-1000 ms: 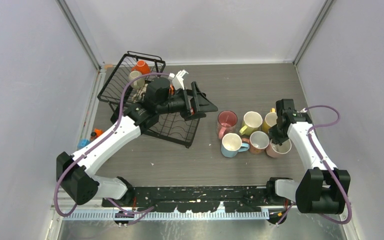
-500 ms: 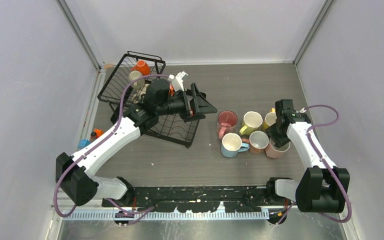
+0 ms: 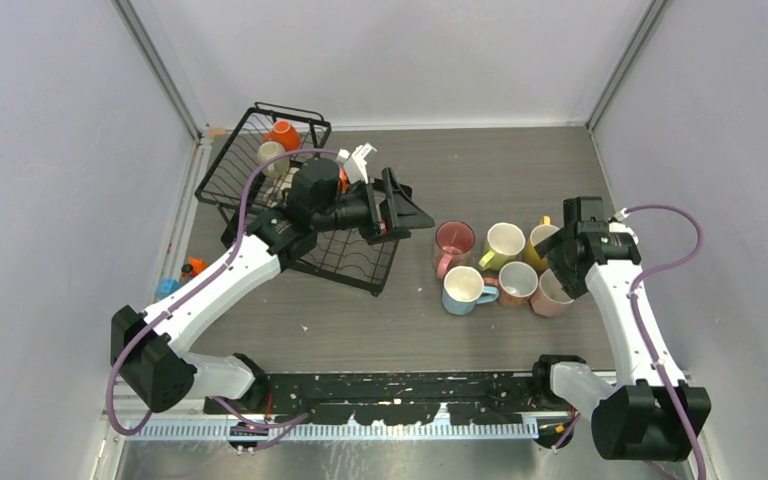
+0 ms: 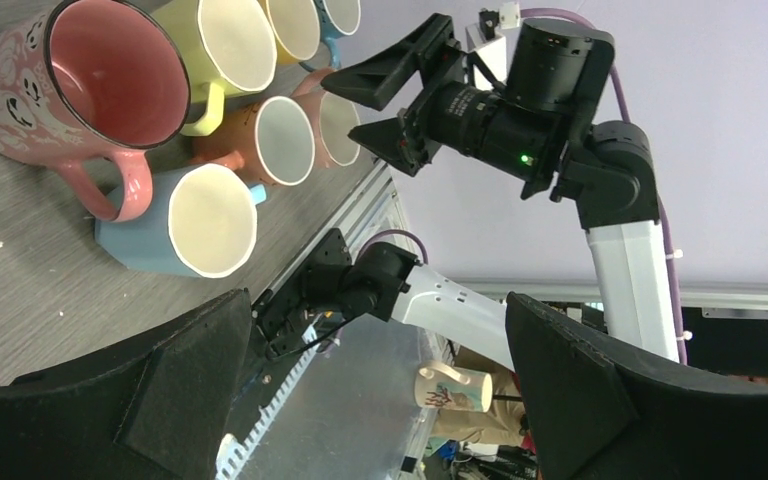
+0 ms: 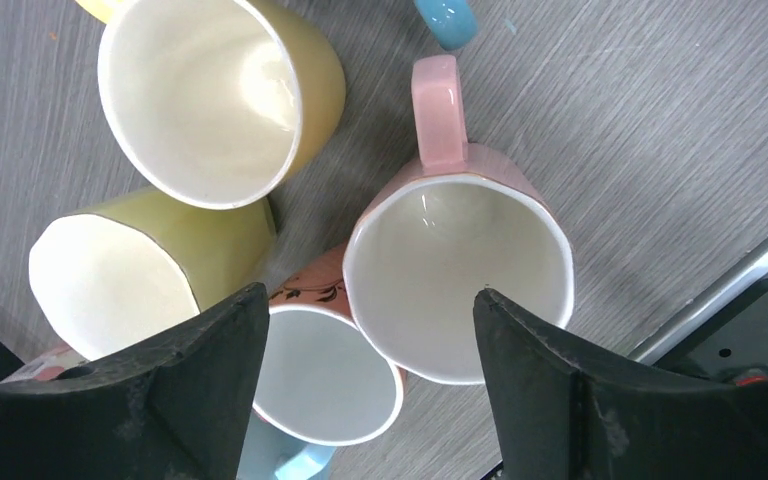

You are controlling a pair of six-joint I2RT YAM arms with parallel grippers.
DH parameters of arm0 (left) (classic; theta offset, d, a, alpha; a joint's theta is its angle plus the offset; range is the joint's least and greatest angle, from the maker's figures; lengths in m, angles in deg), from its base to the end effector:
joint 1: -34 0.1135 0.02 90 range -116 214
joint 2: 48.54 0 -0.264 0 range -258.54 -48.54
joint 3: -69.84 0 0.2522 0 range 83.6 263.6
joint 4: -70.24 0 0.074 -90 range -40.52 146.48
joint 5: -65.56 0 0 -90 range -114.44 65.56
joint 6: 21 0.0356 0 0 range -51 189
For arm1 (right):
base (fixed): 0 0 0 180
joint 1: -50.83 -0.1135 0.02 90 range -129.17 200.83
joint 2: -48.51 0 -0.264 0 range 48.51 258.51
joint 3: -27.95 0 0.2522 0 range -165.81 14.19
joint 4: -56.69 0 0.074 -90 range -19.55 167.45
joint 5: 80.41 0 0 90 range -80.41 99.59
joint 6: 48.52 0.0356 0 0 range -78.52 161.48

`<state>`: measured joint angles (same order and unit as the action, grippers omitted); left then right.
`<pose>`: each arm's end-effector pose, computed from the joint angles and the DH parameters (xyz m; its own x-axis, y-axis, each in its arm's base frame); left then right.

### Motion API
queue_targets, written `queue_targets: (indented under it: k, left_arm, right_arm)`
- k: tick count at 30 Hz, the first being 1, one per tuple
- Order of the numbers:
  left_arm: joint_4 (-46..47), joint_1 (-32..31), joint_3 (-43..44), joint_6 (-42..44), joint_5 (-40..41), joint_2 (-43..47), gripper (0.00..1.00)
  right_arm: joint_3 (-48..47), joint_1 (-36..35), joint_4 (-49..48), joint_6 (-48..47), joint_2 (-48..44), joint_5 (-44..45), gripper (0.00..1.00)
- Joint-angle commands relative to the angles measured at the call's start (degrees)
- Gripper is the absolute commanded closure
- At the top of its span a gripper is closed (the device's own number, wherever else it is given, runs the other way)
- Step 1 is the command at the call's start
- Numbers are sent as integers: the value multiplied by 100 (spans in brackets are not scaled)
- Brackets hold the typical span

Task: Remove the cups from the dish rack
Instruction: Unload the cup from the dish rack.

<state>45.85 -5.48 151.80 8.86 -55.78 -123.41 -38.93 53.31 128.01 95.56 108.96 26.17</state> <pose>0.2206 -0.2057 0.3684 -0.9176 -0.2038 -0.3412 0.2621 0.3350 -0.9050 0.1857 -0.0182 0.2735 -0.3992 0.7942 -0.4582 0.8279 0.5269 0.1921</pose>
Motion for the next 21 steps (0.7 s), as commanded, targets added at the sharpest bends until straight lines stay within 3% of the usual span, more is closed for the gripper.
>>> queue_targets:
  k: [1,6,13,21]
  left_arm:
    - [4,-35,106,249,-132,151,0]
    - [-237,-58,190,455,-11,148,0]
    - [-917,-127,411,960,684,84,0]
    - [-1281,-142,589,1539,2839,-232,0]
  right_arm:
    - [-297,16,339,-53,-317,141,18]
    - [-467,16,417,-204,-661,-16,1]
    - [-828,16,284,-446,-925,-415,0]
    - [-989,16,-213,-676,-1067,-1094,0]
